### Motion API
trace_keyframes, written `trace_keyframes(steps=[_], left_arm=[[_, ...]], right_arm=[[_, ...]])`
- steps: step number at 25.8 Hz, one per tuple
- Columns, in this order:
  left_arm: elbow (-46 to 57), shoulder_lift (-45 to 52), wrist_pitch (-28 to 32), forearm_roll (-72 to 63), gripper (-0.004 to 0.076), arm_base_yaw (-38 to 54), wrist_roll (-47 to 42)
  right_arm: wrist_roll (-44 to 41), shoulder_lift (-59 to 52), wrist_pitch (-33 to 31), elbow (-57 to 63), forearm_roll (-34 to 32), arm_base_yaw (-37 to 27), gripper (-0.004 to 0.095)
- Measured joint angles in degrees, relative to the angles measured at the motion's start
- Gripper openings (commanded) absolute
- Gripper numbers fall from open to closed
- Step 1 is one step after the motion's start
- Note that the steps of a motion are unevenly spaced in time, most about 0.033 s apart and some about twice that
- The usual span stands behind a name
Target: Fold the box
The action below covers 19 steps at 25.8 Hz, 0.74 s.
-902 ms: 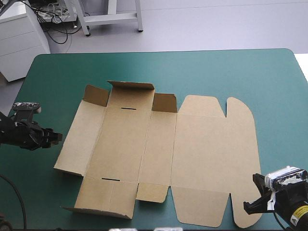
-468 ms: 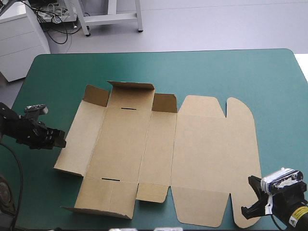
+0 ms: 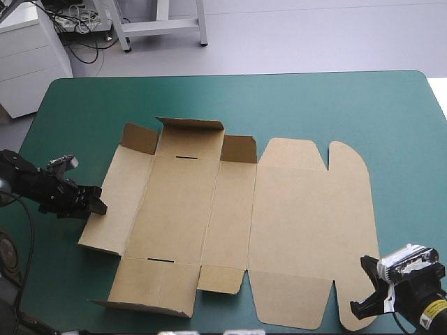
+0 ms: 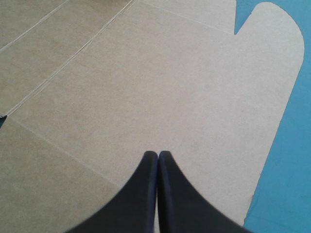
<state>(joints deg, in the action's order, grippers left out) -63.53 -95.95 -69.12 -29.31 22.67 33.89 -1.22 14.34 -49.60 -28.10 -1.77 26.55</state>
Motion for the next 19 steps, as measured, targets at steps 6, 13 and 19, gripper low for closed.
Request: trace_keyframes(steps=[6, 13, 19], left_arm=[[0.1, -0.1, 0.1, -0.5, 0.0388, -4.1, -0.3], [1.2, -0.1, 0.3, -0.5, 0.0388, -9.4, -1.8], [1.2, 2.0, 0.3, -0.4, 0.032, -10.1, -2.8]], right_arm=[[0.0, 0.0, 0.0, 0.0, 0.0, 0.0, -0.0023], [0.1, 0.0, -0.2, 0.0, 0.0, 0.0, -0.0023], [0.1, 0.0, -0.3, 0.0, 0.0, 0.0, -0.0023]])
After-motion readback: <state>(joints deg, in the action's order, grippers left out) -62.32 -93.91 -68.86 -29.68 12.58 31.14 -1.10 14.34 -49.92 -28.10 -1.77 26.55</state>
